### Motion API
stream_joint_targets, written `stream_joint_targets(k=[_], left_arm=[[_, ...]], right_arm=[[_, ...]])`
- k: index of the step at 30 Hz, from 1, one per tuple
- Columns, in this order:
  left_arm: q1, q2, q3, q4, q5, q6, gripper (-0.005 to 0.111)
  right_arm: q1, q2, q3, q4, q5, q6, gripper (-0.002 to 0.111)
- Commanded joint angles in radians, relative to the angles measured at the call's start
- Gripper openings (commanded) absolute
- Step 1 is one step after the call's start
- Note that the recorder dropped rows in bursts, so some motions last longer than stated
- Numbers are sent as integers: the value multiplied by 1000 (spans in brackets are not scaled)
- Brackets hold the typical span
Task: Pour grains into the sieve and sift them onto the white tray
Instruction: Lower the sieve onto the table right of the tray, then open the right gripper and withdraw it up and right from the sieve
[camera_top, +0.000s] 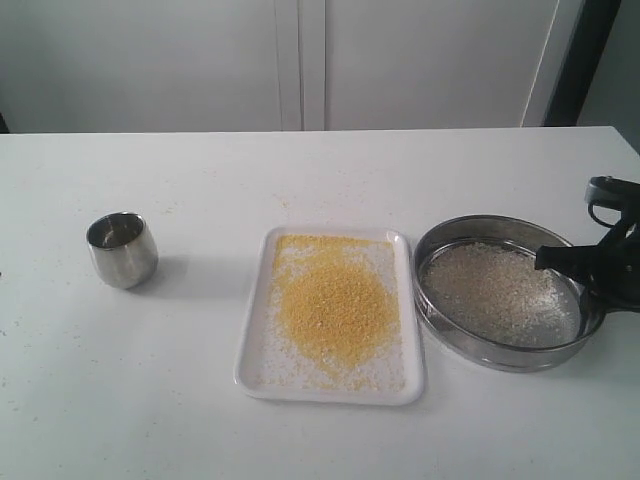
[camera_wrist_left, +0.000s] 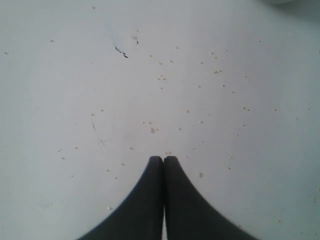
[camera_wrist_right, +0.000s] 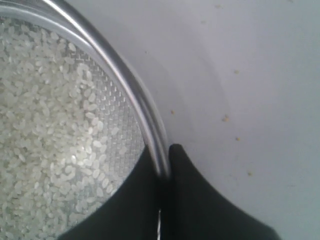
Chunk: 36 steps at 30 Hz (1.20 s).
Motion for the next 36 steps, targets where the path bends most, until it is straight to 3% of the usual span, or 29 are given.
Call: stream_joint_targets(k=[1,20,31,36], left_arm=[[4,-6,-6,-5,15,-3,0],[4,-6,-6,-5,15,-3,0],[4,-6,-6,-5,15,-3,0],[4,-6,-6,-5,15,-3,0]], right_arm=[[4,9,1,-15,-15,-4,0],[4,9,1,-15,-18,-4,2],[4,9,1,-15,-24,3,49],[4,9,1,-15,-24,3,56]])
